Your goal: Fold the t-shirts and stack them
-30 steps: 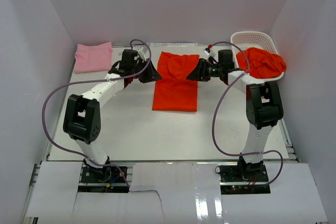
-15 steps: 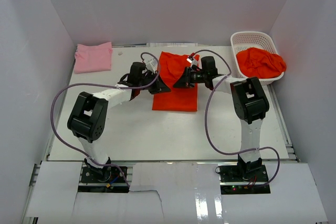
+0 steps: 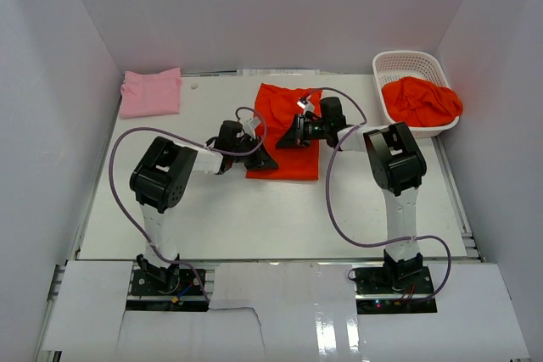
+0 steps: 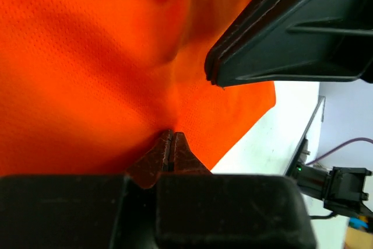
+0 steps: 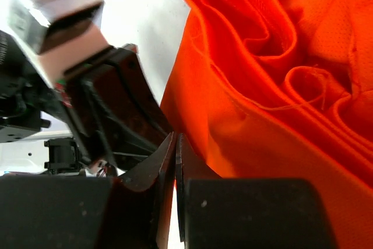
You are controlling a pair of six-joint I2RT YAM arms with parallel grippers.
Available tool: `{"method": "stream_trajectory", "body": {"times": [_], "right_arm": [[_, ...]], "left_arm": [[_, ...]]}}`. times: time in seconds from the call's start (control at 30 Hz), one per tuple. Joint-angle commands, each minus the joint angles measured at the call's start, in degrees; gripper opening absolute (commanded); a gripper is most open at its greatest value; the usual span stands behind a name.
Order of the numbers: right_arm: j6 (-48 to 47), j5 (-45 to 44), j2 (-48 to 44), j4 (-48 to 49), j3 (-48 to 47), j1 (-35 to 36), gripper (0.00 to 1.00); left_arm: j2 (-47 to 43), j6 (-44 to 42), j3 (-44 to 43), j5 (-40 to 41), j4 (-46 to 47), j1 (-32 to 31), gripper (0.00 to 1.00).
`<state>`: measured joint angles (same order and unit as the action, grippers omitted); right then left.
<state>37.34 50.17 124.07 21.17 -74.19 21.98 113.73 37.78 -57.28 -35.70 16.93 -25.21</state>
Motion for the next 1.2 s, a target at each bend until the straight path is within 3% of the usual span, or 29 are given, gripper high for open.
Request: {"method": "stream_trajectory", "body": {"times": [0.0,0.4,1.17], "right_arm": [[0.27,1.51,1.43,2.47,-2.36,0.52,0.08],[-2.62,1.24,7.58,-0.07,-6.40,0.52,0.08],[-10.98,-0.96,18.13,-16.16,-32.14,-2.38,0.11]], "left_arm": [[0.96,0.02,0.32,-2.09,4.69,-0.98,0.00],[2.02,-1.04,3.04,-1.83,4.78,-1.59,0.00],[-1.58,-2.01,11.04,-2.18,4.34,-1.59,0.00]]}}
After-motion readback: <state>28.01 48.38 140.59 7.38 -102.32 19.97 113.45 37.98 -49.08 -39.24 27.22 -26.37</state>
